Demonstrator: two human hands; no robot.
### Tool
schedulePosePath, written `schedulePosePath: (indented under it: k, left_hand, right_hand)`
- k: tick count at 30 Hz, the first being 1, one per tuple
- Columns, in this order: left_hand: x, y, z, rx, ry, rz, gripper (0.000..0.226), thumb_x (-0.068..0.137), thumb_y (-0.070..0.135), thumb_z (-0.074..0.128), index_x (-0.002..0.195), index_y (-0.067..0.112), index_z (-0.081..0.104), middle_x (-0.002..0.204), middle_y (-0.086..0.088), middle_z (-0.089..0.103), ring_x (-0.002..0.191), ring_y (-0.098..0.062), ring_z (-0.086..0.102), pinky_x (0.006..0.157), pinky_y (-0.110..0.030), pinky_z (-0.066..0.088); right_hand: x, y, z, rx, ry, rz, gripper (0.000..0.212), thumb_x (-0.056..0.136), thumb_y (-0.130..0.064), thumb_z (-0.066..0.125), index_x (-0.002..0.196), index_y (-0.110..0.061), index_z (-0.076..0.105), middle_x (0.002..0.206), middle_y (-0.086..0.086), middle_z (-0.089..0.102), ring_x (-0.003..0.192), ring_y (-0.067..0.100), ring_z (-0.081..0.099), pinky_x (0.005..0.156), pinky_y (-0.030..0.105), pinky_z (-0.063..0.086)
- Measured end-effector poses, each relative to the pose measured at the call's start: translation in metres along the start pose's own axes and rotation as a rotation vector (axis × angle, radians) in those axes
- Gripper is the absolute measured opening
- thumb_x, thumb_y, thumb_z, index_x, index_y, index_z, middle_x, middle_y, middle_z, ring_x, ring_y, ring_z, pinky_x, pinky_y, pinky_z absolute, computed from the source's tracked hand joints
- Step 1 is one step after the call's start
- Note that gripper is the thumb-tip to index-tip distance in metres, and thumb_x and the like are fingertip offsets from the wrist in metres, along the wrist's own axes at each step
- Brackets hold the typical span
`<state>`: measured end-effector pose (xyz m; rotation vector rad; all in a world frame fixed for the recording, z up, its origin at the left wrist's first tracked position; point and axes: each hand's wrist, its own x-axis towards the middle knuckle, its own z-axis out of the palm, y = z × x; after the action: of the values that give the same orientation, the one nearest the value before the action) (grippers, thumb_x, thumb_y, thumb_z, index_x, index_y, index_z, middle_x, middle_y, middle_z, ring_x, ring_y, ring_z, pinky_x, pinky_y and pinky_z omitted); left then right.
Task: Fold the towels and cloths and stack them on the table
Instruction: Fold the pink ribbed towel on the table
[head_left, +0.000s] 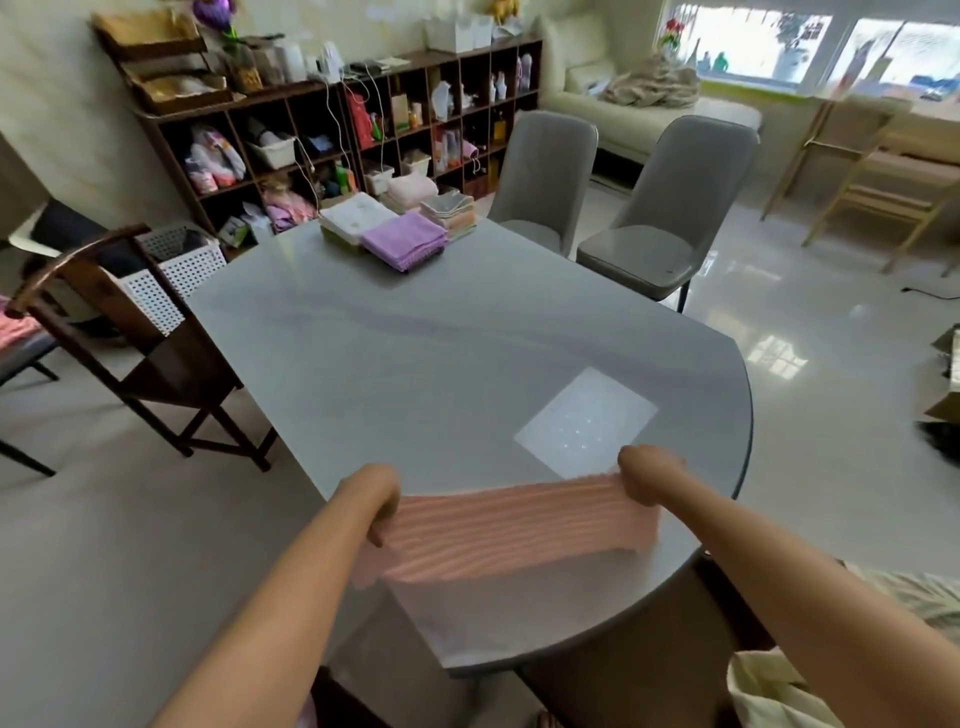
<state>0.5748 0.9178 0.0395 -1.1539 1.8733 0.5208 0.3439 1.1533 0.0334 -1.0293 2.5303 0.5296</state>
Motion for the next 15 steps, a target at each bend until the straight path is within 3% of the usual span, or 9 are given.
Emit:
schedulePosePath:
  k: [4, 6, 9, 12, 15]
  left_hand:
    - [0.005, 0.017, 0.005, 0.088, 0.253, 0.108, 0.028, 0.091, 0.002, 0.050, 0.117, 0.000, 0.059, 0.123, -0.016, 0.060, 0.111, -0.028, 0.061, 0.091, -0.034, 0.050]
    - [0.010, 0.022, 0.010, 0.134, 0.307, 0.134, 0.029, 0.090, 0.003, 0.047, 0.117, -0.001, 0.058, 0.125, -0.018, 0.059, 0.113, -0.030, 0.059, 0.092, -0.034, 0.048]
    - [0.008, 0.032, 0.002, -0.022, 0.430, 0.104, 0.031, 0.094, 0.004, 0.045, 0.123, 0.000, 0.057, 0.128, -0.019, 0.058, 0.117, -0.032, 0.057, 0.093, -0.034, 0.046]
    - [-0.010, 0.052, -0.029, -0.200, 0.675, 0.150, 0.037, 0.094, -0.003, 0.035, 0.121, 0.000, 0.059, 0.131, -0.020, 0.055, 0.127, -0.033, 0.047, 0.103, -0.036, 0.038]
    - [-0.013, 0.054, -0.062, -0.146, 0.988, 0.306, 0.036, 0.095, -0.002, 0.035, 0.124, -0.002, 0.056, 0.144, -0.019, 0.042, 0.146, -0.028, 0.017, 0.118, -0.038, 0.011]
  right_hand:
    - [0.021, 0.012, 0.003, 0.424, -0.030, 0.122, 0.014, 0.088, 0.001, 0.058, 0.100, -0.002, 0.050, 0.109, 0.015, 0.059, 0.080, 0.026, 0.059, 0.062, 0.032, 0.055]
    - [0.028, 0.012, 0.010, 0.412, 0.008, 0.073, 0.009, 0.092, 0.000, 0.046, 0.097, -0.001, 0.053, 0.109, 0.017, 0.061, 0.082, 0.027, 0.059, 0.061, 0.028, 0.045]
    - [0.035, 0.003, 0.016, 0.338, 0.064, 0.014, 0.018, 0.091, -0.003, 0.037, 0.093, -0.004, 0.056, 0.107, 0.017, 0.064, 0.092, 0.031, 0.062, 0.067, 0.030, 0.041]
    - [0.042, 0.002, -0.003, 0.312, 0.301, 0.058, 0.022, 0.089, -0.003, 0.036, 0.099, -0.007, 0.056, 0.108, 0.017, 0.061, 0.102, 0.033, 0.058, 0.078, 0.036, 0.043]
    - [0.049, 0.006, -0.030, 0.451, 0.575, 0.101, 0.028, 0.090, -0.004, 0.036, 0.112, -0.002, 0.053, 0.125, 0.026, 0.048, 0.126, 0.037, 0.039, 0.097, 0.048, 0.039]
